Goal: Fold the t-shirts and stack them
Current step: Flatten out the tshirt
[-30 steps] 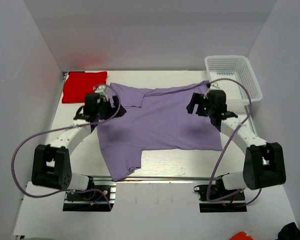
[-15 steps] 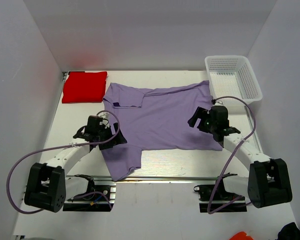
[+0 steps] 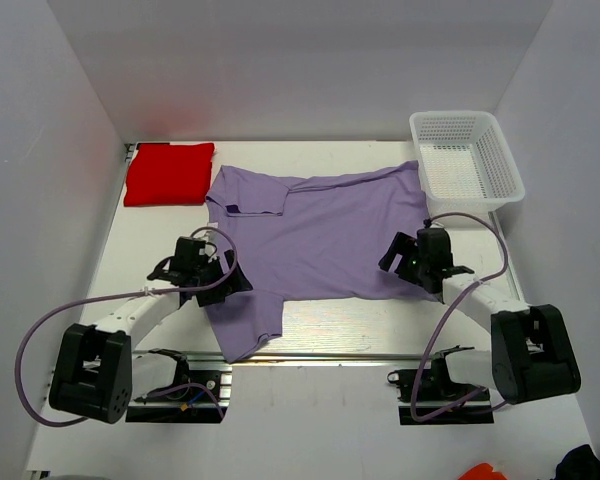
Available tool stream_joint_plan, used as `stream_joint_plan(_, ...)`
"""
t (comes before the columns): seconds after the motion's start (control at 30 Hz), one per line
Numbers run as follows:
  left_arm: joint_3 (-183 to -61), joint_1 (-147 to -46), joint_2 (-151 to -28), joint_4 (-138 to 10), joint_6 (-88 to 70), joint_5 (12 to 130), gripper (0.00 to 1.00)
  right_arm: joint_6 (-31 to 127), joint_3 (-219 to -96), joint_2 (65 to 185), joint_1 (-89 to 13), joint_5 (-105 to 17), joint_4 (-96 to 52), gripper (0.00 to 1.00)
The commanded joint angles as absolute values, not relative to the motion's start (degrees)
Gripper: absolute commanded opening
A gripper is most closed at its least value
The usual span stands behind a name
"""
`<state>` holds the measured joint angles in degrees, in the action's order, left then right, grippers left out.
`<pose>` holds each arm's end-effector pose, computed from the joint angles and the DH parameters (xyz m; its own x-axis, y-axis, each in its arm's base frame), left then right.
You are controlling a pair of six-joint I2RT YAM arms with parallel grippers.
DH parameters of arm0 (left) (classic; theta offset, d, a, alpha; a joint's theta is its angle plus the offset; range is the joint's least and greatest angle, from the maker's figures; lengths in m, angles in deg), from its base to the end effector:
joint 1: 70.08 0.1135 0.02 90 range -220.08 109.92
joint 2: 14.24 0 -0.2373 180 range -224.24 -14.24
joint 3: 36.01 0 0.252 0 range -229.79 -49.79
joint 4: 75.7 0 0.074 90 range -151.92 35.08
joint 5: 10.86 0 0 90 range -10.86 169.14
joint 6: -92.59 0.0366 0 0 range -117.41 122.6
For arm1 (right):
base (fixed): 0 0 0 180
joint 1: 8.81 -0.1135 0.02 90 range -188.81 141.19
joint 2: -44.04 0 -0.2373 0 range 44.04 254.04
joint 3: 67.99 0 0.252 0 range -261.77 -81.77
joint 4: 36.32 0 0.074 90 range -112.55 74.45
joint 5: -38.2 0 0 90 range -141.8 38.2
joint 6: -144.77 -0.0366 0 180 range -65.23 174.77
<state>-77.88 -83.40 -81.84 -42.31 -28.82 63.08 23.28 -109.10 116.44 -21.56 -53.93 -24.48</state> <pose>0.2046 -0.0588 0.1298 -0.9002 -0.3015 -0.3143 -0.1284 0.8732 -0.4701 0.2386 0.0526 0.1332 -0.6700 0.3836 -0.6356 0.1828 0.9150 0.3595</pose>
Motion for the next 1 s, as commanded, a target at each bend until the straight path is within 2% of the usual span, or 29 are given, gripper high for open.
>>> stream_joint_plan(0.0, -73.26, -83.70, -82.54, -33.90, -31.24, 65.69, 1.00, 19.00, -104.54, 116.56, -21.37, -52.76, -18.00, 0.91)
stream_joint_plan(0.07, -72.55, -83.70, -81.93, -31.61, -34.03, 65.69, 1.00, 16.37, -102.96, 114.63, -21.64, -52.85, -15.79, 0.91)
stream_joint_plan(0.2, -70.53, -83.70, -78.94, -27.12, -38.97, 65.69, 1.00, 10.14, -97.60, 102.61, -21.55, -52.42, -10.44, 0.91)
stream_joint_plan(0.4, -73.42, -83.70, -72.16, -17.90, -42.93, 68.23, 1.00, 8.27, -97.67, 90.98, -21.46, -50.31, 0.37, 0.91)
stream_joint_plan(0.57, -77.55, -83.70, -68.92, -15.69, -43.46, 71.48, 1.00, 13.36, -102.15, 90.62, -21.64, -51.28, 1.10, 0.91)
stream_joint_plan(0.73, -83.88, -83.70, -68.30, -27.09, -40.04, 73.25, 1.00, 18.90, -105.93, 93.43, -21.64, -47.85, -10.13, 0.91)
stream_joint_plan(0.87, -89.23, -83.70, -77.83, -39.05, -35.21, 74.03, 1.00, 21.10, -111.10, 98.42, -21.73, -46.62, -16.74, 0.91)
stream_joint_plan(0.97, -97.03, -83.70, -87.16, -40.04, -32.23, 76.84, 1.00, 22.24, -114.62, 102.81, -21.90, -46.70, -18.59, 0.91)
